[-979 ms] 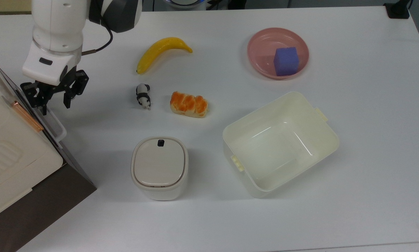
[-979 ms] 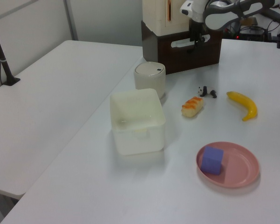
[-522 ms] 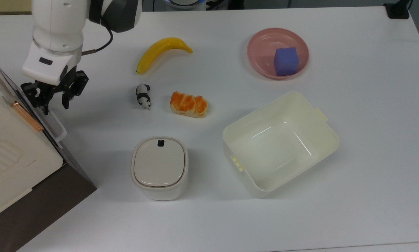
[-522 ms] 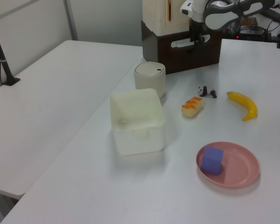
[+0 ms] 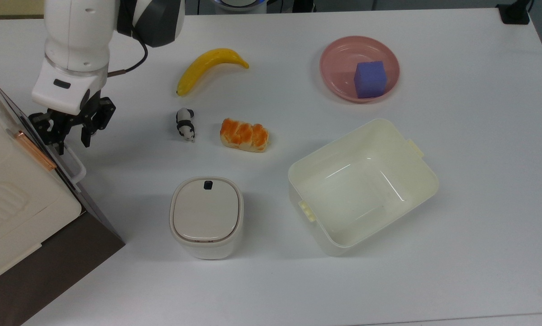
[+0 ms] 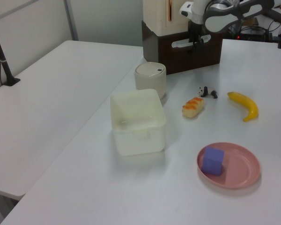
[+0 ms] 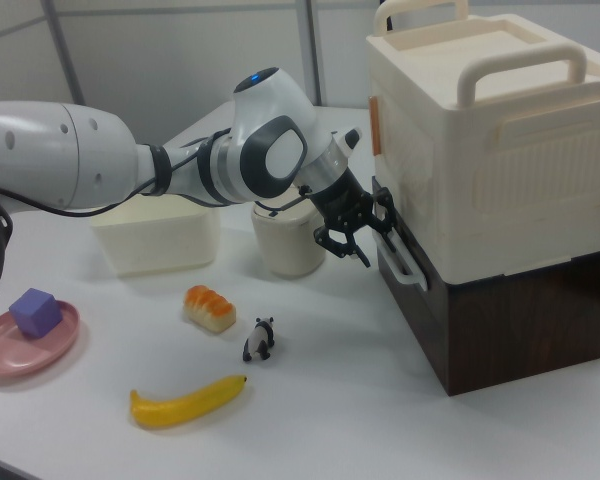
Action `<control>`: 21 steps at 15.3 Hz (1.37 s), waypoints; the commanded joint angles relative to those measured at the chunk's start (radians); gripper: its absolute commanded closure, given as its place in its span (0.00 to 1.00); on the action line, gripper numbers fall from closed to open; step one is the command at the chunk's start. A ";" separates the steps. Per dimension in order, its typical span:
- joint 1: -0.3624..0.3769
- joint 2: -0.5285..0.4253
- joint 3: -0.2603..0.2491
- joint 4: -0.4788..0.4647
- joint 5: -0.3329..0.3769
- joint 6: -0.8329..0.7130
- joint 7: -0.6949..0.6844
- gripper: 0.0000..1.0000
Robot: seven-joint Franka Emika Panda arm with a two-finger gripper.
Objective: Slide open the drawer
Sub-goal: 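Close the gripper around the drawer handle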
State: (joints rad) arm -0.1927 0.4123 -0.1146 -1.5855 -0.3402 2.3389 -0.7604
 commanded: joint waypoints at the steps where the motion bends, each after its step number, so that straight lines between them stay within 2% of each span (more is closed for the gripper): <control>1: -0.001 -0.006 0.003 -0.013 -0.022 0.033 0.015 0.50; 6: -0.001 -0.007 0.003 -0.002 -0.020 0.033 0.012 0.56; 8: -0.001 -0.007 0.003 -0.002 -0.020 0.033 0.010 0.65; 10: -0.001 -0.009 0.003 -0.001 -0.022 0.033 0.010 0.66; 15: -0.001 -0.012 0.001 -0.005 -0.025 0.031 0.010 0.78; 17: -0.001 -0.012 0.001 -0.008 -0.025 0.031 0.010 0.85; 19: 0.001 -0.012 0.001 -0.010 -0.026 0.030 0.010 0.97; 21: 0.002 -0.013 0.000 -0.011 -0.045 0.028 0.010 1.00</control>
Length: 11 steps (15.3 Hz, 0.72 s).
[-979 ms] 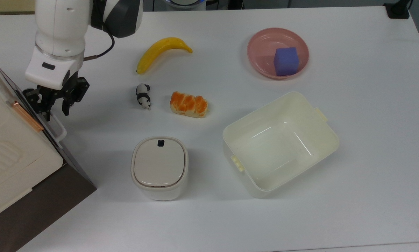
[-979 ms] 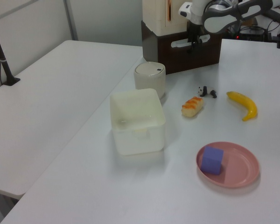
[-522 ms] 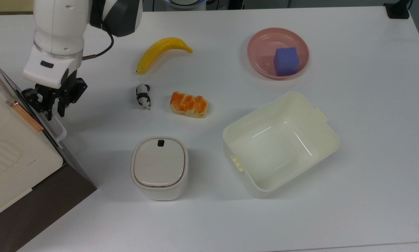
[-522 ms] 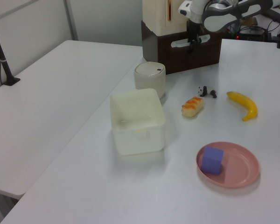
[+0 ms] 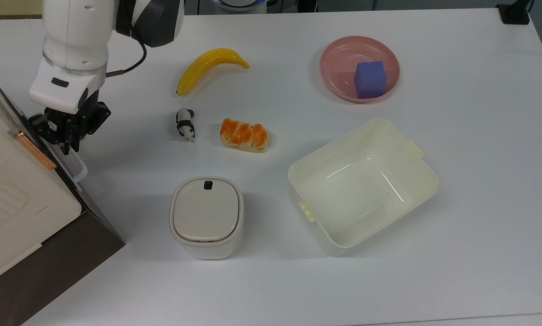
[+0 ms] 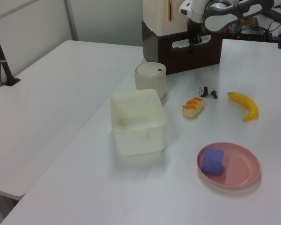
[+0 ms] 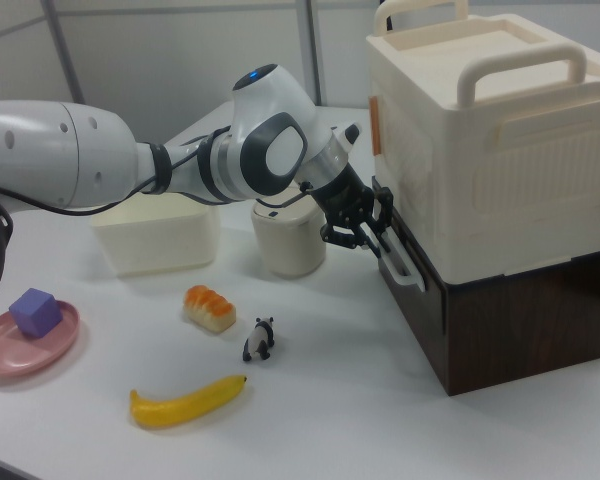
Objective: Slide open the drawer
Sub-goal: 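Close the gripper around the drawer handle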
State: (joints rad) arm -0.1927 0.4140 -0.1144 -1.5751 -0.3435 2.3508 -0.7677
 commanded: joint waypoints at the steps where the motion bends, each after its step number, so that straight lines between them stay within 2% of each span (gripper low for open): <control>1: 0.004 -0.017 -0.001 -0.023 -0.045 0.015 0.021 1.00; 4: 0.006 -0.029 0.001 -0.042 -0.045 0.015 0.024 1.00; 11: 0.030 -0.138 0.001 -0.192 -0.045 0.021 0.028 1.00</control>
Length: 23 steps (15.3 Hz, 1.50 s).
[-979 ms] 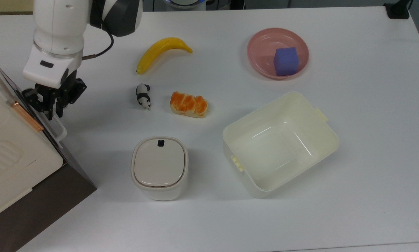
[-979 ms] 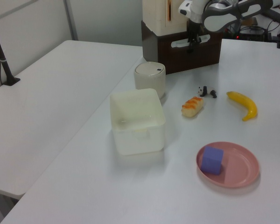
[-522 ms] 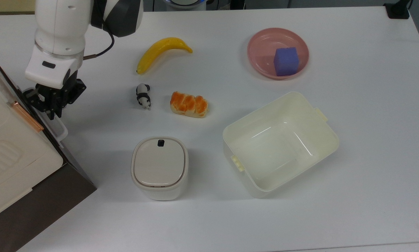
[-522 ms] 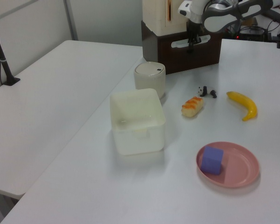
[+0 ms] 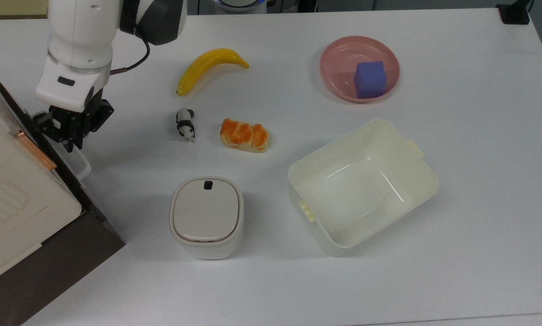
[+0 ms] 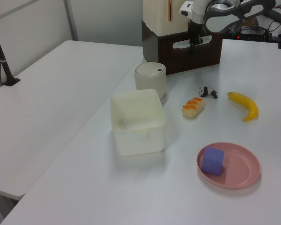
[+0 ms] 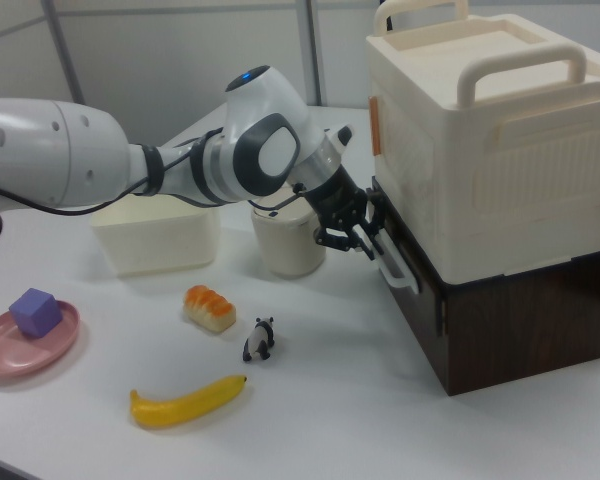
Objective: Slide open the drawer
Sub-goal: 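Pull the drawer handle outward away from the cabinet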
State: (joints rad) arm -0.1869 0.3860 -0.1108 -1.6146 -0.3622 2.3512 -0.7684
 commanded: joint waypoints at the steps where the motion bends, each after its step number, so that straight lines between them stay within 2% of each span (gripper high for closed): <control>1: 0.027 -0.128 -0.003 -0.175 -0.026 0.020 0.029 1.00; 7: 0.066 -0.240 -0.004 -0.313 -0.024 0.019 0.034 1.00; 14: 0.081 -0.263 -0.004 -0.354 -0.024 0.017 0.070 0.98; 15: 0.081 -0.263 -0.004 -0.350 -0.024 0.014 0.072 0.82; 16: 0.081 -0.262 -0.004 -0.346 -0.023 0.010 0.073 0.35; 17: 0.079 -0.263 -0.004 -0.343 -0.017 0.005 0.075 0.00; 20: 0.089 -0.277 -0.003 -0.328 -0.005 -0.054 0.073 0.00; 23: 0.127 -0.277 0.002 -0.271 0.060 -0.194 0.073 0.00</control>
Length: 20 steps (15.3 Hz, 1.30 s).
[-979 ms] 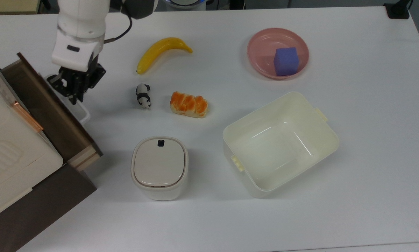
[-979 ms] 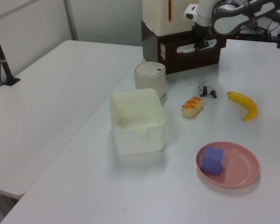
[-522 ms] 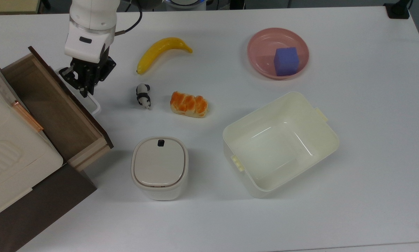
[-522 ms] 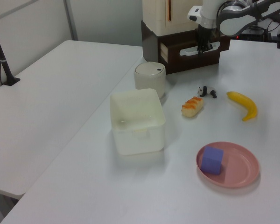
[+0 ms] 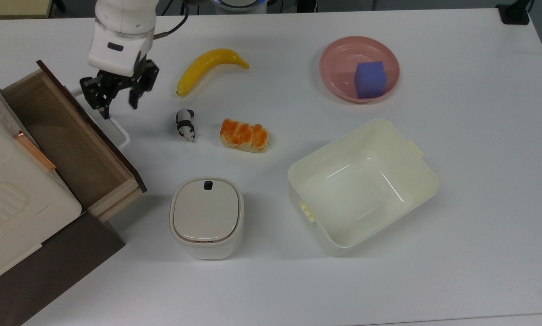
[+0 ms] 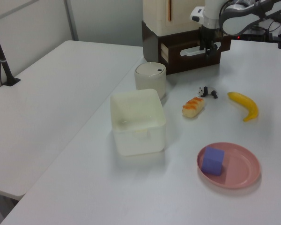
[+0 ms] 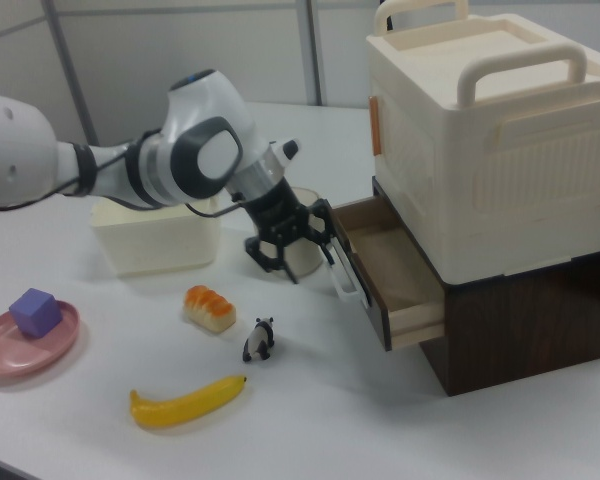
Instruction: Slide open the drawer
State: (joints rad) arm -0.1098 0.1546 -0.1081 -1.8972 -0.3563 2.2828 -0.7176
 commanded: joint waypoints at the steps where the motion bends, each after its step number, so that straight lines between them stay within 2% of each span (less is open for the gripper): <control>1: 0.065 -0.049 -0.001 0.033 0.083 -0.170 0.023 0.00; 4: 0.114 -0.050 0.001 0.121 0.161 -0.320 0.059 0.00; 9: 0.183 -0.060 0.001 0.179 0.204 -0.419 0.306 0.00; 13: 0.190 -0.072 0.001 0.214 0.261 -0.447 0.482 0.00; 18: 0.190 -0.102 0.002 0.236 0.266 -0.535 0.706 0.00; 20: 0.190 -0.109 0.001 0.251 0.273 -0.565 0.725 0.00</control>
State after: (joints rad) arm 0.0738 0.0722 -0.1028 -1.6605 -0.1137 1.7807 -0.0555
